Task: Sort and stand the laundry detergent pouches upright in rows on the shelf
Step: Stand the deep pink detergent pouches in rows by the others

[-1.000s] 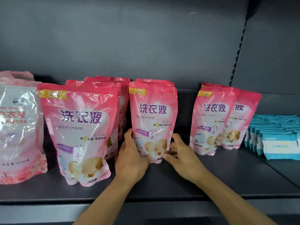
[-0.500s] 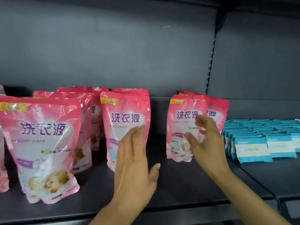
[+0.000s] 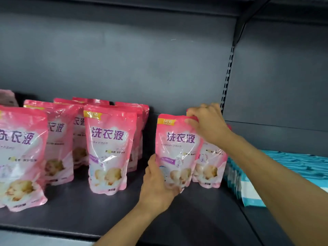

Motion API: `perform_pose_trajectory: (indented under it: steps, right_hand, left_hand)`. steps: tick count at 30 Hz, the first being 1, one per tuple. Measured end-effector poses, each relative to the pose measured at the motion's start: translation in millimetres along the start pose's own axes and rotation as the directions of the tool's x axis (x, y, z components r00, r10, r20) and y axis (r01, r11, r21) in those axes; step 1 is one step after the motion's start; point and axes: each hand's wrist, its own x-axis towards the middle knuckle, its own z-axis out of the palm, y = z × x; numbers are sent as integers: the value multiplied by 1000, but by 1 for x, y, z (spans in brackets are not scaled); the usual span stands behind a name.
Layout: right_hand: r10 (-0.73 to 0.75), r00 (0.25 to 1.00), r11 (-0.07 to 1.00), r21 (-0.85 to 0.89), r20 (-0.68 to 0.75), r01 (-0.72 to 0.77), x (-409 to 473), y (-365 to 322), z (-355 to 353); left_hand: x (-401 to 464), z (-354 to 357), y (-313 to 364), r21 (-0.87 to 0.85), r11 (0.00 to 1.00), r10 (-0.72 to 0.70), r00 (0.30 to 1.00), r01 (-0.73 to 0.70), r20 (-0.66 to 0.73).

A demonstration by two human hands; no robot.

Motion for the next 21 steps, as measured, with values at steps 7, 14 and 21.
perform_pose_trajectory:
  steps: [7,14,21]
  right_hand:
    - [36,994,920,392,-105,9,-13,-27,-9]
    - [-32,982,888,446,-184,113,-8,-95,-30]
    - [-25,981,871,477,-193,116,8,-158,-12]
  left_hand:
    - [-26,-4,2,-69,998,-3,992,-6,-122]
    - [-64,-47,-5,-217,975,1,980,-45,-200]
    - [-74,-121,-37,-146,989,-28,968,-9,-248]
